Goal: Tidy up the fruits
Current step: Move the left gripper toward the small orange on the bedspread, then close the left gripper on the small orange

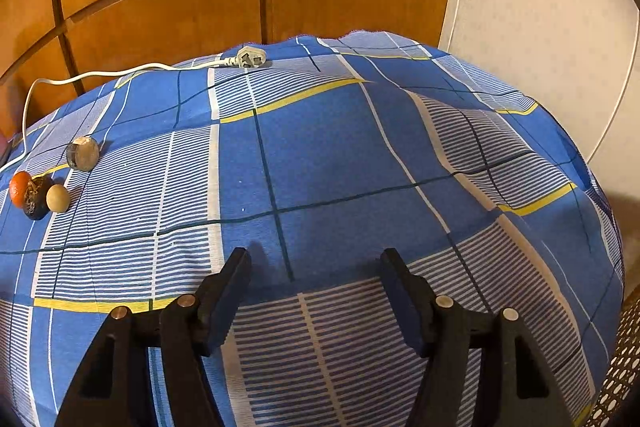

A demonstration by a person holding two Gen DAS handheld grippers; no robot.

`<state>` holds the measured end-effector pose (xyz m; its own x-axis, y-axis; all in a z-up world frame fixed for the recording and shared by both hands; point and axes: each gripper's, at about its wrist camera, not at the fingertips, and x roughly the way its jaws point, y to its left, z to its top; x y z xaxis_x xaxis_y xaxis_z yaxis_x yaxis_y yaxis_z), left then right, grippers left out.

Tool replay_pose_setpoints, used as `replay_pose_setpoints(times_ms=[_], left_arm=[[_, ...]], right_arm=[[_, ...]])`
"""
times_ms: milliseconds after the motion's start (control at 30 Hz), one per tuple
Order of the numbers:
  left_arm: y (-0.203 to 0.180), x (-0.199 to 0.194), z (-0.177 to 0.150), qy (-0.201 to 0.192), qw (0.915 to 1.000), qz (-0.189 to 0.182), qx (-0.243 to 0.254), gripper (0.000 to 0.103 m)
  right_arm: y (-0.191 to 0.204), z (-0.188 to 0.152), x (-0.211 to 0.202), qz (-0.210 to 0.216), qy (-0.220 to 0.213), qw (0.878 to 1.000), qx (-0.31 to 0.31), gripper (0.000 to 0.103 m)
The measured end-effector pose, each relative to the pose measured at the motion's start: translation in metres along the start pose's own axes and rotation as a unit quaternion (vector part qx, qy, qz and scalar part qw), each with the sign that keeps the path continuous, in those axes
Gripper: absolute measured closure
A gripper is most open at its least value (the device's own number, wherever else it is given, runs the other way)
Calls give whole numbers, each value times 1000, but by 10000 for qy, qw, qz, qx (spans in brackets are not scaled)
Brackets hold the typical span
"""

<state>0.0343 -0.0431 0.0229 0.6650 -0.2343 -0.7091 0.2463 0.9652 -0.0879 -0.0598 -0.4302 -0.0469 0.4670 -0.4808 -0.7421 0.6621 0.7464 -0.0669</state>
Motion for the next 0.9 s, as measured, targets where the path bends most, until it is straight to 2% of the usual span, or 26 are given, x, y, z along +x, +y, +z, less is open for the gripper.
replay_pose_setpoints(times_ms=[167, 233, 367, 433, 667, 900], left_arm=[[-37, 13, 21, 62, 9981, -477, 397, 20], [-45, 22, 27, 180, 9969, -651, 392, 30], [-64, 45, 42, 466, 9941, -887, 421, 41], [-72, 56, 49, 585, 9924, -1000, 422, 53], [-86, 108, 78, 882, 9874, -1309, -105, 56], [-95, 165, 99, 1129, 9843, -1283, -435, 56]], right_arm=[[0, 0, 0, 4, -8, 10000, 5, 35], [0, 0, 0, 7, -10, 10000, 6, 34], [0, 0, 0, 4, -13, 10000, 7, 34], [0, 0, 0, 4, -16, 10000, 6, 34], [1, 0, 0, -19, -28, 10000, -12, 33], [1, 0, 0, -34, -36, 10000, -22, 33]])
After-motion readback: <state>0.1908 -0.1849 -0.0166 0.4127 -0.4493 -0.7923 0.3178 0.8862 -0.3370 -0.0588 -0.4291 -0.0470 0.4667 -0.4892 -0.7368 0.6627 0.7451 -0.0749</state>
